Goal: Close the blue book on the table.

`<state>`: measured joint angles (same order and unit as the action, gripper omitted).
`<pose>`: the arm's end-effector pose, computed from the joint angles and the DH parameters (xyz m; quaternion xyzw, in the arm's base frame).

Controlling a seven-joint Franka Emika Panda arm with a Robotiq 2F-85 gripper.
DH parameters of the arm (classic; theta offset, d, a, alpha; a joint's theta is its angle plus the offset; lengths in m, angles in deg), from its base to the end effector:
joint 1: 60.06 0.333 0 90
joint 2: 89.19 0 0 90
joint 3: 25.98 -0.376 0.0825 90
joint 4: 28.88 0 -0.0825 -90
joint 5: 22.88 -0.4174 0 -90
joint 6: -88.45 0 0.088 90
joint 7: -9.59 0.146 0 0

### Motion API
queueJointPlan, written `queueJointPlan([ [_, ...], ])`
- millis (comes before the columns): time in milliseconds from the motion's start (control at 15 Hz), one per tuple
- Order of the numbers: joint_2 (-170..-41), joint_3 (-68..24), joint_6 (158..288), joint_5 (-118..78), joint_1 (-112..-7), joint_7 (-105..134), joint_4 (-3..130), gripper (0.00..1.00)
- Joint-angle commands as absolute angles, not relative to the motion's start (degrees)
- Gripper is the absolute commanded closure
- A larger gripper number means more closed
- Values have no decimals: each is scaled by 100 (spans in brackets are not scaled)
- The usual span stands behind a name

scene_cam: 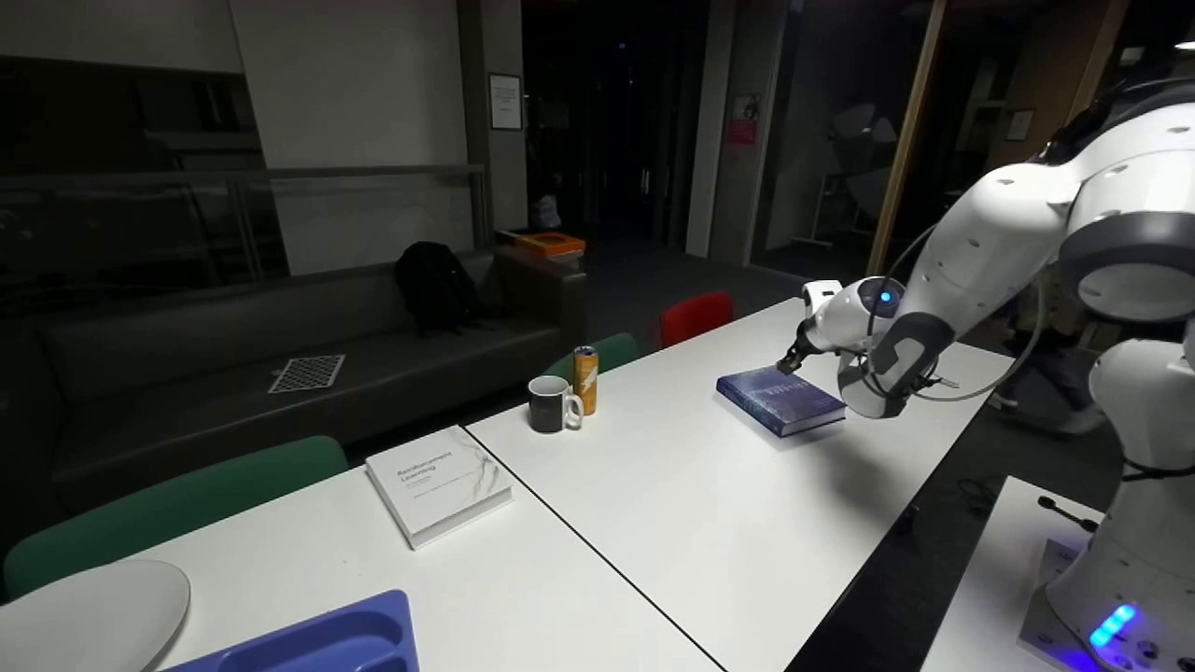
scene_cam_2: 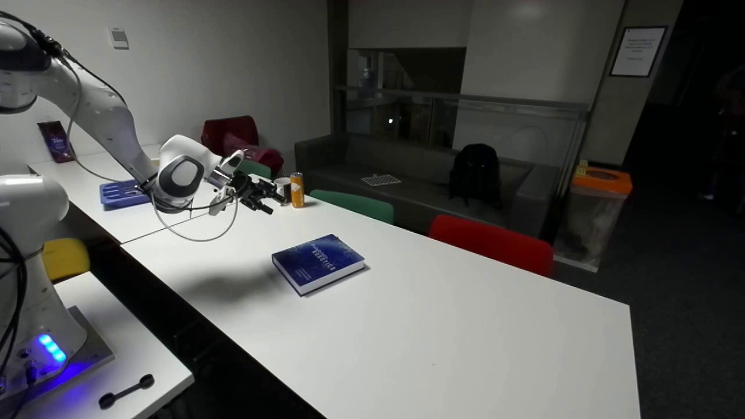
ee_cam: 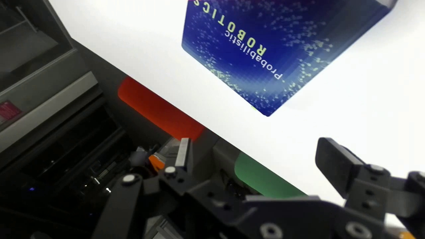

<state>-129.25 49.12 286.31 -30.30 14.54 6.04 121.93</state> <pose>0.5192 -0.0379 0.2690 0.8946 0.0946 0.3041 0.3135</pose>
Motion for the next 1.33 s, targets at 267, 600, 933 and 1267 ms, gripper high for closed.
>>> queueJointPlan([
  [267,-10612,4700,28366,-1996,402,-131,12426,0],
  [600,-9835,4614,27427,-1526,-4,-98,12320,0],
  [933,-9354,4331,26354,-1594,-39,-58,12091,0],
  [1267,-9182,3850,25671,-1947,-56,-192,11757,0],
])
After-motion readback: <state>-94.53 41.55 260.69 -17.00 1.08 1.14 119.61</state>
